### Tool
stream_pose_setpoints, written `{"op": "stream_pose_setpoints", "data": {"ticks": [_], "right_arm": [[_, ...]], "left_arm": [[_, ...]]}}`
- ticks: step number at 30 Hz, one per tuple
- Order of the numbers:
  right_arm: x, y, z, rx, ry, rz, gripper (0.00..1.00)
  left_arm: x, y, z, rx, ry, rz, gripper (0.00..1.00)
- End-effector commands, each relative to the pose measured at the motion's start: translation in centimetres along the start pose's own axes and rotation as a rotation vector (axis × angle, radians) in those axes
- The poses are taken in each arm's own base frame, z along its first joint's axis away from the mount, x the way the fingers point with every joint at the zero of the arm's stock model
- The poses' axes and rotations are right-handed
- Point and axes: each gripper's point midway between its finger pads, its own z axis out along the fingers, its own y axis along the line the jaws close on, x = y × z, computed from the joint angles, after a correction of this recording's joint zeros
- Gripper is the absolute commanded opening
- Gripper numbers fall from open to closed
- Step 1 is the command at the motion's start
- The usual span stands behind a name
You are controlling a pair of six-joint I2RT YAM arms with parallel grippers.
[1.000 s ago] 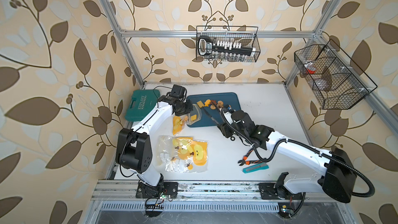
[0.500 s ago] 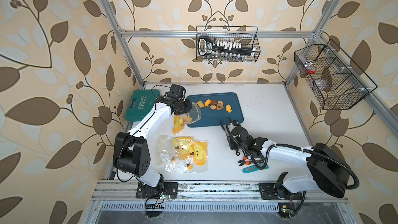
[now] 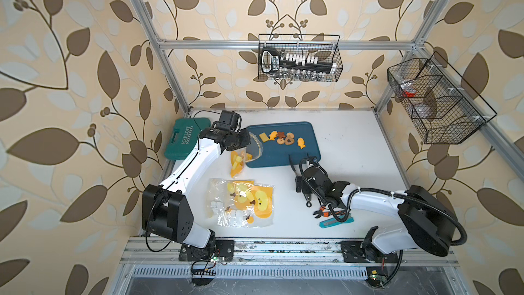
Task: Put the cookies into a resealable bag to prevent moisture
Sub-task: Place the clamp at the center of the board, then place the ziploc bag at the center of the board.
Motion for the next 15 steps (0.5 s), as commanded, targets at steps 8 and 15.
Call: {"op": "stream_pose_setpoints", "data": {"ticks": [8,15], "right_arm": [[-9.6,-1.7,-8.0,0.001,-0.322,0.048,1.00],[-12.5,-3.1,-10.8,0.018,-0.422,0.030,0.99]], "left_arm": [[-1.2,-9.1,-8.6,0.284,-0.062,0.189,0.00],[5.9,-15.6,-9.3,0.472,0.117,0.393,0.00]]}}
